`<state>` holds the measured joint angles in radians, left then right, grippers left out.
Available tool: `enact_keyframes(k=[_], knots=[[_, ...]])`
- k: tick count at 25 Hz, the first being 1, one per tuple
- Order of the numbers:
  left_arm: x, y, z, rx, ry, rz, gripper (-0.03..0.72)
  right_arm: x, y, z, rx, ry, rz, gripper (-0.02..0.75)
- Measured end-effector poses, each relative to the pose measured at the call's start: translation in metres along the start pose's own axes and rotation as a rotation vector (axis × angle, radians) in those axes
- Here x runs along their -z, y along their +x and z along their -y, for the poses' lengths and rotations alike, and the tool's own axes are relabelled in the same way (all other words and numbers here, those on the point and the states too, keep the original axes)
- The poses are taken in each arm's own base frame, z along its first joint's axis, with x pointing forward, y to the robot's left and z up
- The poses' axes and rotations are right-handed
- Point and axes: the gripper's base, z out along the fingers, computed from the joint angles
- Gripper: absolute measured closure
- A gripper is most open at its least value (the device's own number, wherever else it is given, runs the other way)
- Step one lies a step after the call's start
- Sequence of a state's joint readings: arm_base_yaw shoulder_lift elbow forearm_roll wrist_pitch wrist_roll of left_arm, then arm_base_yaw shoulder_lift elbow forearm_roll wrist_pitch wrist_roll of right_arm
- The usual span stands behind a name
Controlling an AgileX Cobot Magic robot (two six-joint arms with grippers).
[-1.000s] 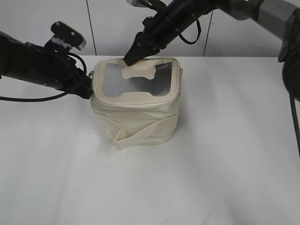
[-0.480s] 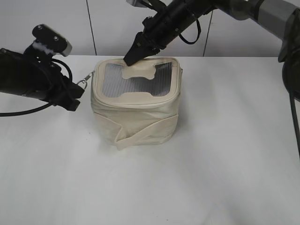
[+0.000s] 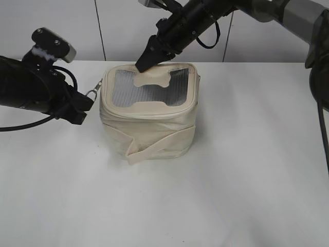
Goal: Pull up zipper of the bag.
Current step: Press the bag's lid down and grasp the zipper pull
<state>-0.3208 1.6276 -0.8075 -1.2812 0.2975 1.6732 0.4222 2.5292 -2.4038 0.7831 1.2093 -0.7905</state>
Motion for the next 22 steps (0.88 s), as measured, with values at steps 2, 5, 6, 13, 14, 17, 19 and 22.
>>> enact_keyframes(k=[2,5,6,13,14,17,19,22], knots=[[0.000,0.001,0.001,0.004,0.012,-0.001,0.678,0.000,0.000,0.000,0.000,0.000,0.000,0.690],[0.001,0.005,0.004,0.017,0.017,-0.006,0.678,0.000,0.000,0.000,-0.001,-0.003,-0.001,0.690],[0.002,0.007,0.006,0.021,0.023,-0.010,0.678,0.000,0.000,0.000,-0.001,-0.004,-0.002,0.690],[0.015,0.017,0.017,0.064,0.051,-0.004,0.678,0.000,0.000,-0.001,-0.002,-0.009,0.000,0.690],[0.017,0.018,0.018,0.073,0.054,0.001,0.678,0.000,0.000,-0.001,-0.003,-0.010,0.000,0.690],[0.022,0.020,0.027,0.072,0.060,0.006,0.678,-0.001,-0.001,-0.003,-0.001,-0.015,0.001,0.690],[0.023,0.020,0.035,0.060,0.064,0.006,0.678,-0.002,-0.001,-0.004,0.000,-0.019,0.002,0.690],[0.023,0.021,0.045,0.046,0.063,0.001,0.676,-0.004,-0.002,-0.006,0.001,-0.023,0.001,0.690]])
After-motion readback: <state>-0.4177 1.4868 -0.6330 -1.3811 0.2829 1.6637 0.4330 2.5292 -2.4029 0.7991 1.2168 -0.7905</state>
